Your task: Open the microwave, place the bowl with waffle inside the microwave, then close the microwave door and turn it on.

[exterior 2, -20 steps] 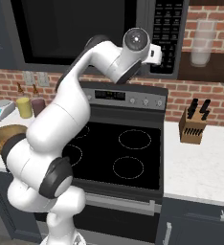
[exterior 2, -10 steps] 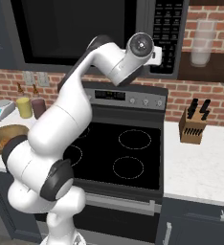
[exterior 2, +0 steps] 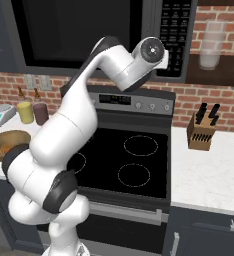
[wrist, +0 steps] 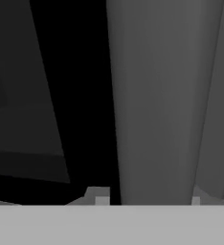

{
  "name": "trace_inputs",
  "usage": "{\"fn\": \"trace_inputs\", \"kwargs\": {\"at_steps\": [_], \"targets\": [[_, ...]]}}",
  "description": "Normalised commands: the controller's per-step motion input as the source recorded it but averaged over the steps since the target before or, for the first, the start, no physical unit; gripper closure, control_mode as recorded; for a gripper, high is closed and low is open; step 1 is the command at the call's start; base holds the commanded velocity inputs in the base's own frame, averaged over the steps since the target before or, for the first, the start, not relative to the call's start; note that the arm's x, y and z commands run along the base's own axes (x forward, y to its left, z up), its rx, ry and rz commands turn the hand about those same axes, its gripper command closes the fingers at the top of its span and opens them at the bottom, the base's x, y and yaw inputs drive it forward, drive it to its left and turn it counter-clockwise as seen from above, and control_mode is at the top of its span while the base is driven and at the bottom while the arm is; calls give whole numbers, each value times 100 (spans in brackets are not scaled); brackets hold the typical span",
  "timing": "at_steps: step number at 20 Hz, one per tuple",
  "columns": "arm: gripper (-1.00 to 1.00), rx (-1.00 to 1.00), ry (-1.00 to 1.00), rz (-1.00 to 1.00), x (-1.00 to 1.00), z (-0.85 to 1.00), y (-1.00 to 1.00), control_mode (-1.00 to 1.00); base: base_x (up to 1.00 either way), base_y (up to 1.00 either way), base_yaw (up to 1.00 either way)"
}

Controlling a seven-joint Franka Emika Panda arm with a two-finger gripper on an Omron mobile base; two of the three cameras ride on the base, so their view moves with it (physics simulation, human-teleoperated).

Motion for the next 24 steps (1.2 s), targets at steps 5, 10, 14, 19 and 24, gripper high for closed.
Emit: {"fn": "trace_inputs", "kwargs": {"at_steps": [5,10,14,19,24], "targets": [[100,0,0,2,-13,0,67,-100,0,0,0],[100,0,0,0,-49,0,68,-100,0,0,0],[100,-4,0,0,-92,0,80,-100,0,0,0],[100,-10,0,0,-100,0,92,-100,0,0,0],[100,-14,0,0,-100,0,100,-100,0,0,0]]}}
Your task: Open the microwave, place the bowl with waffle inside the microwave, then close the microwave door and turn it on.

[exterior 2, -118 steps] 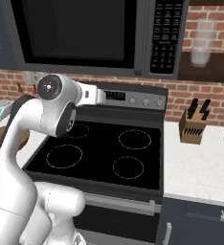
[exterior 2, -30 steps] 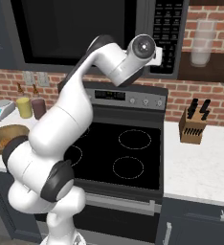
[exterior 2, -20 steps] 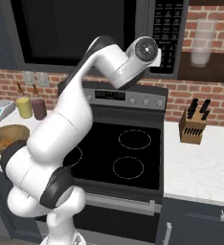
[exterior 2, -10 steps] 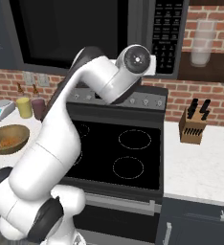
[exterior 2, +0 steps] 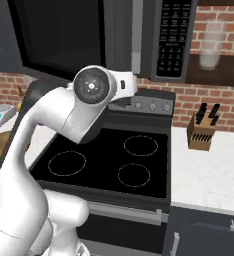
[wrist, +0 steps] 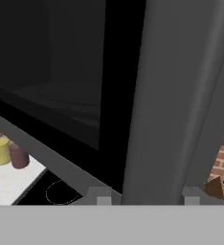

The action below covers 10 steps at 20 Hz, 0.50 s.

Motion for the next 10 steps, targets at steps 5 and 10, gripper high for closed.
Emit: {"fn": "trace_inputs", "kwargs": {"at_steps": [5,10], "targets": [[100,-17,0,0,-89,0,100,-100,0,0,0],[100,-20,0,0,-76,0,100,-100,0,0,0]]}}
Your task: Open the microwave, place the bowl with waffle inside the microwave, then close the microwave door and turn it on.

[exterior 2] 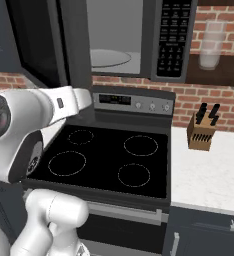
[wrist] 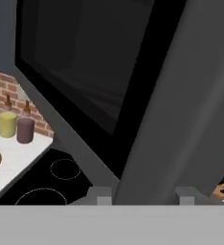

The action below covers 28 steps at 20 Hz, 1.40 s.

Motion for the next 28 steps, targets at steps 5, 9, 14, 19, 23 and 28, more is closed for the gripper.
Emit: {"fn": "trace_inputs", "kwargs": {"at_steps": [5,9,14,19,23,28], "targets": [[100,-21,0,0,-61,0,100,-100,0,0,0],[100,-20,1,0,-52,0,100,-100,0,0,0],[-100,-13,0,0,-66,0,65,-100,0,0,0],[-100,2,0,7,-100,0,-29,-100,0,0,0],[-100,15,-1,9,-100,0,-75,-100,0,0,0],[-100,19,2,7,-95,0,-81,-100,0,0,0]]}}
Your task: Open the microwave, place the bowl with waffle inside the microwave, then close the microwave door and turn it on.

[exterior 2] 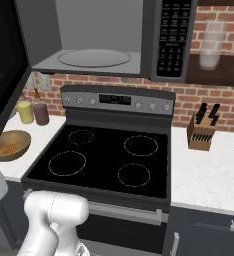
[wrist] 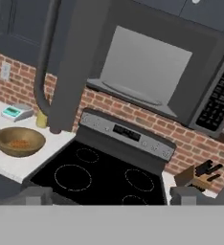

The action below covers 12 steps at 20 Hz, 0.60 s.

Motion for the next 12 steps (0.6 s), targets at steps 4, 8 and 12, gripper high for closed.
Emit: {"fn": "trace_inputs", "kwargs": {"at_steps": [4,8,12], "targets": [[-100,23,14,13,-24,0,-86,-100,0,0,0],[-100,26,28,19,19,0,-54,-100,0,0,0],[-100,28,36,26,82,0,-12,-100,0,0,0]]}}
